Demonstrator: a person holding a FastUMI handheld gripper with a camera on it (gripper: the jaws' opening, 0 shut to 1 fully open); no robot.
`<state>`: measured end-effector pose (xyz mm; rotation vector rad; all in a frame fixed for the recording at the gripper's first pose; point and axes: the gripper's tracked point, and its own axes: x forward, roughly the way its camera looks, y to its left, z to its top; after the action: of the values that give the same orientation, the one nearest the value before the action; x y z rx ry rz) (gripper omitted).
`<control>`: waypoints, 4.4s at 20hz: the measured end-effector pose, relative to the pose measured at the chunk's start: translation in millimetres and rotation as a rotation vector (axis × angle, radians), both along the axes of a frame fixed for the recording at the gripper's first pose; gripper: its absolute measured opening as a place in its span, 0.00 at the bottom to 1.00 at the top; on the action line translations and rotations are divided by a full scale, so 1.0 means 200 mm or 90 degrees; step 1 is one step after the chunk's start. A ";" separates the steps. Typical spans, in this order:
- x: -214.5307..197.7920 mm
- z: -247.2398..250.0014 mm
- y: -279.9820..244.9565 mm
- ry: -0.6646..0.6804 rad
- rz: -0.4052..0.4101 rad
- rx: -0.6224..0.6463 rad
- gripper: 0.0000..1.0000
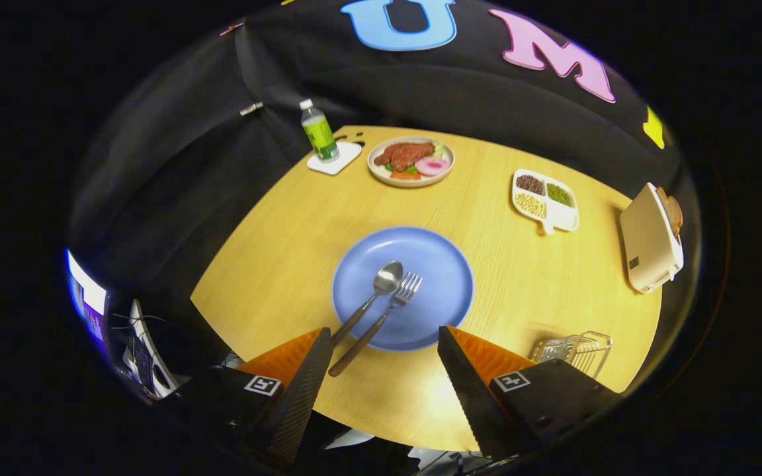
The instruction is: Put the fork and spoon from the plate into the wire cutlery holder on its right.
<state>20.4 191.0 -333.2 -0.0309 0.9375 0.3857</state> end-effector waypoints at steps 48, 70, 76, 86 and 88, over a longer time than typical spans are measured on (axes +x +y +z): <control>0.16 -0.33 -0.05 0.217 -0.130 -0.008 0.08; -0.25 -0.08 -1.27 0.339 -0.168 -0.093 0.08; -0.15 -0.22 -1.30 0.408 -0.182 -0.107 0.07; -0.04 -0.18 -1.23 0.348 -0.214 -0.050 0.20; -0.02 -0.09 -1.21 0.302 -0.229 -0.032 0.22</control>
<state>16.9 -50.0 -352.1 0.1889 1.3926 0.0311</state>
